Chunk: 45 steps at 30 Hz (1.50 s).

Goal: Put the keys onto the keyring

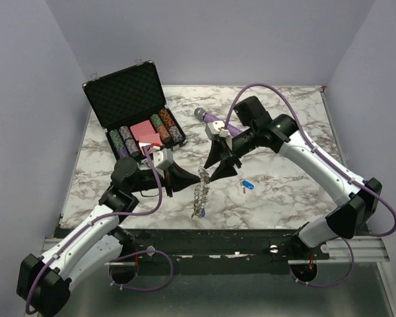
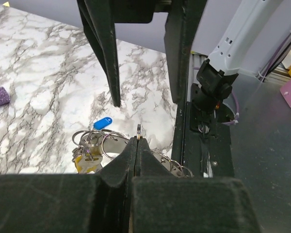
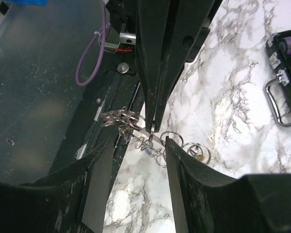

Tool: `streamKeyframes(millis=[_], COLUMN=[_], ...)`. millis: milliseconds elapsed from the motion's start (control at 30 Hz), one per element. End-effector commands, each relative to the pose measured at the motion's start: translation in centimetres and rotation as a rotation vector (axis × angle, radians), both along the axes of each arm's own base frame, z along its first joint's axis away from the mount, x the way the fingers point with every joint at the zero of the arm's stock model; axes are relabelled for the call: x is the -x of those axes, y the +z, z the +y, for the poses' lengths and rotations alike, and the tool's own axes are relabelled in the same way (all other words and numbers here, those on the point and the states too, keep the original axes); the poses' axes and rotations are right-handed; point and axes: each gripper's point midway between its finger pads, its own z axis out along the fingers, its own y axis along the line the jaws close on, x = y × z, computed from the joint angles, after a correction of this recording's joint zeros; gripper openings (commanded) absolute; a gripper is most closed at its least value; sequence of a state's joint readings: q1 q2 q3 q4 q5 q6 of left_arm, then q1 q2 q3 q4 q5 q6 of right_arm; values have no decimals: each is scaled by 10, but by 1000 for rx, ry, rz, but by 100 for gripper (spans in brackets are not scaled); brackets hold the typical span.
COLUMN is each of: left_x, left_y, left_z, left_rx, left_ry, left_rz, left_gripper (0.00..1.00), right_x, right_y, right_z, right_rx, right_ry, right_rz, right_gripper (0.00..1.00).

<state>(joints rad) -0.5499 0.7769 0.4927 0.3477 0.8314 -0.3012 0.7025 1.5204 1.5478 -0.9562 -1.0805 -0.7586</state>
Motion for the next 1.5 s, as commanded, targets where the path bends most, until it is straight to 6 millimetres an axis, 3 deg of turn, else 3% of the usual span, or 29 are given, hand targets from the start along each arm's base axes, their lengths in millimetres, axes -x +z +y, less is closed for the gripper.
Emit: streamKeyframes(millis=[0,367,767,1267,1467], left_x=[-9,-14,-20,-21,-22], left_y=[27,27,20,24,22], left_z=[0,0,2,0,0], left_rx=[39,-4,-43,-32,-36], left_ry=[46,63,101,98,101], left_rz=[-19,15,39,44,59], left_gripper=[0,0,0,0,0], right_x=[-1,-15,-13,-11,-11], right_y=[-14,-17,-15,-26,-28], right_z=[7,15,17,21,22], right_rx=[93,148,143,159,164], right_ry=[-43,-102,-97,-80,-80], right_rz=[51,60,95,119,128], right_gripper=[54,50,32,32,26])
